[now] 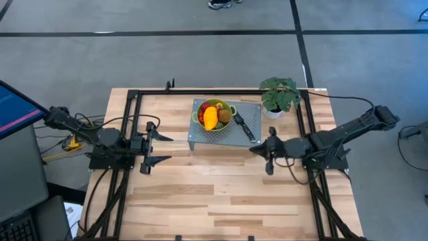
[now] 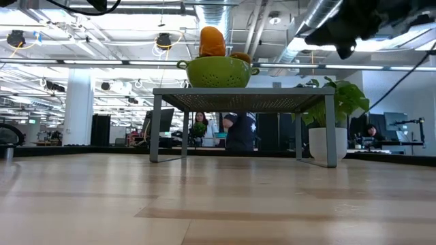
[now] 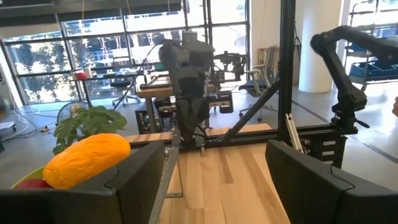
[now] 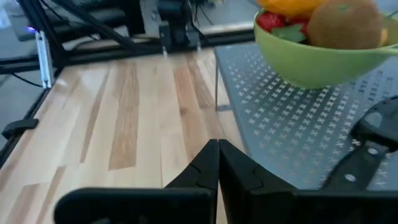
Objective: Pick & Place Fruit
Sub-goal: Return to Home Position
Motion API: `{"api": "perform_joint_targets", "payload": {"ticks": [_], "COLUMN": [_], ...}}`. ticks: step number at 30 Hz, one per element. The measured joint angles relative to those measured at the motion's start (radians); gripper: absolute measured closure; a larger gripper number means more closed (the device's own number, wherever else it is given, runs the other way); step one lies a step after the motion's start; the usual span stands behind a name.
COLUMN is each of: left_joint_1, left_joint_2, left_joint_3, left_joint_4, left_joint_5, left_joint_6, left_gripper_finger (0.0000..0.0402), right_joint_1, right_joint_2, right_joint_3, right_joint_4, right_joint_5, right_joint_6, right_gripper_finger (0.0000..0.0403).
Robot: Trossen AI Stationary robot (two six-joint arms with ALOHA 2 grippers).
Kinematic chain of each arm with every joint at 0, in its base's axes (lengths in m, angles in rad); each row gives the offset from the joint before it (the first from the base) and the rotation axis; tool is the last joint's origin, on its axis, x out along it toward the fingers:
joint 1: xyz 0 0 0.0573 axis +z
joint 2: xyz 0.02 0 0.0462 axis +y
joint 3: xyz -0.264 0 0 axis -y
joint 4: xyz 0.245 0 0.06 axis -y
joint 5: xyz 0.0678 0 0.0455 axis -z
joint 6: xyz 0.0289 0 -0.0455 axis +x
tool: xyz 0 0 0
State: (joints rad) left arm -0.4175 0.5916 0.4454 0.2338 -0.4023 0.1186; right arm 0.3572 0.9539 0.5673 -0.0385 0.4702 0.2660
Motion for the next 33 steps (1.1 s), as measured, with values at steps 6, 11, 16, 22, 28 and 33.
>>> {"api": "perform_joint_targets", "payload": {"ticks": [6, 11, 16, 22, 28, 33], "left_joint_1": [0.000, 0.000, 0.000, 0.001, 0.001, 0.001], "left_joint_2": [0.000, 0.000, -0.001, -0.057, -0.162, -0.222], "left_joint_3": [0.000, 0.000, 0.000, 0.000, 0.000, -0.019], "left_joint_4": [0.000, -0.001, -0.009, -0.121, -0.271, -0.326], "left_joint_5": [0.000, 0.000, 0.000, 0.000, -0.047, -0.104], "left_joint_6": [0.019, 0.058, 0.036, 0.017, -0.046, -0.047], "left_gripper_finger": [0.0128, 0.0128, 0.0128, 0.0128, 0.0128, 0.0128], "right_joint_1": [-0.005, -0.097, -0.243, -0.374, -0.422, -0.428], "right_joint_2": [-0.133, -0.211, -0.258, -0.271, -0.360, -0.457], "right_joint_3": [-0.184, -0.324, -0.405, -0.455, -0.537, -0.559], "right_joint_4": [0.235, 0.448, 0.508, 0.553, 0.551, 0.498], "right_joint_5": [-0.059, -0.182, -0.334, -0.484, -0.499, -0.500], "right_joint_6": [-0.157, -0.266, -0.267, -0.273, -0.264, -0.240], "right_gripper_finger": [0.0402, 0.0403, 0.0403, 0.0403, 0.0403, 0.0403]}}
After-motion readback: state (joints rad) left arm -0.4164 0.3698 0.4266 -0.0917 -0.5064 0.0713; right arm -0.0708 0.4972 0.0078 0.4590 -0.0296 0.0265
